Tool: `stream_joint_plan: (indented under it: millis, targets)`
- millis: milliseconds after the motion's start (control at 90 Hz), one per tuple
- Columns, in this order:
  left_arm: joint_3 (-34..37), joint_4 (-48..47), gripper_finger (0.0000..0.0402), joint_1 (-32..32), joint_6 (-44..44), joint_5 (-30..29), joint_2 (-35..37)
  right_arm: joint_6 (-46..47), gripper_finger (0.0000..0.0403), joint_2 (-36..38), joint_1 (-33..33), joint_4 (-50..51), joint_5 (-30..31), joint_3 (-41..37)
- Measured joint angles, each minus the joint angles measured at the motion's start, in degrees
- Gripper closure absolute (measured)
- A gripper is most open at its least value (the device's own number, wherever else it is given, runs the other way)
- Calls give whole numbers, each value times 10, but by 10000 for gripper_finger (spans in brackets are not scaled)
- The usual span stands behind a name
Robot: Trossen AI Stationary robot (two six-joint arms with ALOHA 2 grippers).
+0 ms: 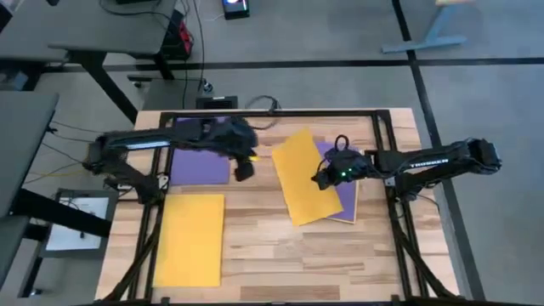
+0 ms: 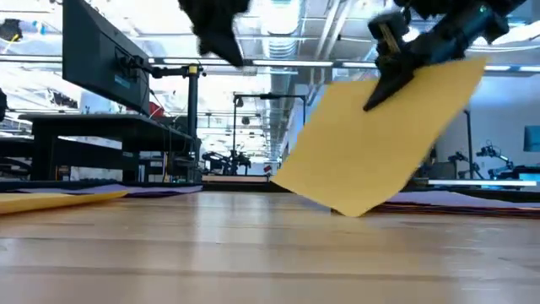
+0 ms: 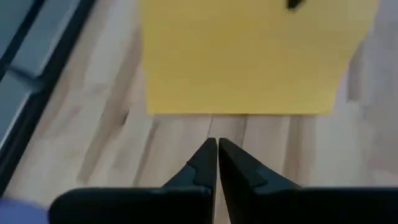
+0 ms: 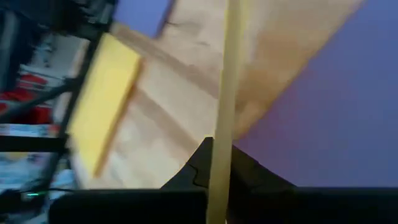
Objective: Organize paper
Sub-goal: Stack the yellow paper on top of the other yellow paper
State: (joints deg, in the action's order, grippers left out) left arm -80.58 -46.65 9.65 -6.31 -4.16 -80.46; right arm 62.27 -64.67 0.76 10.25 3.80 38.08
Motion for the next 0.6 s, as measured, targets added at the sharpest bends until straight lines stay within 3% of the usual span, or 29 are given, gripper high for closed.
stream_joint_plan:
  millis: [256,411,600]
  targets:
    - [0,-163,402,-36,-111,3,125,96,403,-114,-79,-32,22,117]
    - [0,-224,402,-64,-193,3,207,148,403,-238,-117,-33,38,233]
    - [0,-240,402,-75,-226,-6,284,202,403,-402,-138,-46,71,403]
